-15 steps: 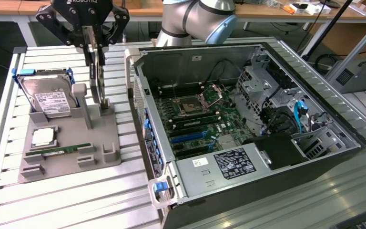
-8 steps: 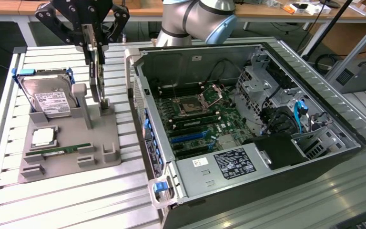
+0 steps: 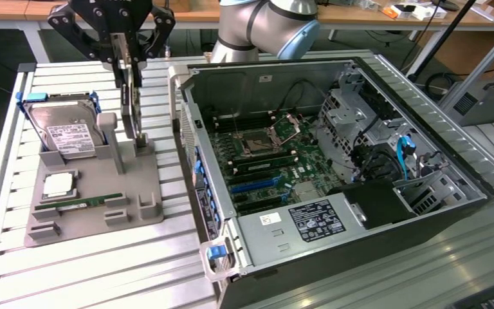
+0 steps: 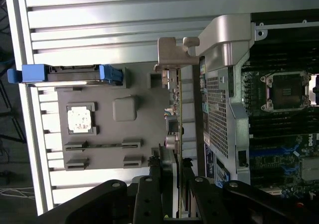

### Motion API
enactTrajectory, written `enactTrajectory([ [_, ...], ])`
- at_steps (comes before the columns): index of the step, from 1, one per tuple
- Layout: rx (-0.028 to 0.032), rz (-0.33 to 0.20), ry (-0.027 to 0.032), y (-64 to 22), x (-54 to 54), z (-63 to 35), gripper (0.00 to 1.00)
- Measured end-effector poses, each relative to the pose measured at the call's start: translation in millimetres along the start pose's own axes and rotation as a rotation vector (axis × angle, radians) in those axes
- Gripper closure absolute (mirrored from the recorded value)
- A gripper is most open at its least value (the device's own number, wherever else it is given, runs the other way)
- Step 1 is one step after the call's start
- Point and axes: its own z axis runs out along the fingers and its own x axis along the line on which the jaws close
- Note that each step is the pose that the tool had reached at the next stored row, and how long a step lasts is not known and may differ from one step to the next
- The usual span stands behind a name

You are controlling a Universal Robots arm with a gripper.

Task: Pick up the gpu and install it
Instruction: 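Pick up the gpu and move the gpu toward the slot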

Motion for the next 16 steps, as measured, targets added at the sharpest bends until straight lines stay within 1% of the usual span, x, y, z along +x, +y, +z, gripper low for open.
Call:
enactTrajectory([
  [8, 0.0052, 0.000, -0.0005, -2.2, -3.7, 0.2, 0.73],
  [16, 0.0134, 0.000, -0.0009, -3.0, -8.2, 0.3, 0.73],
])
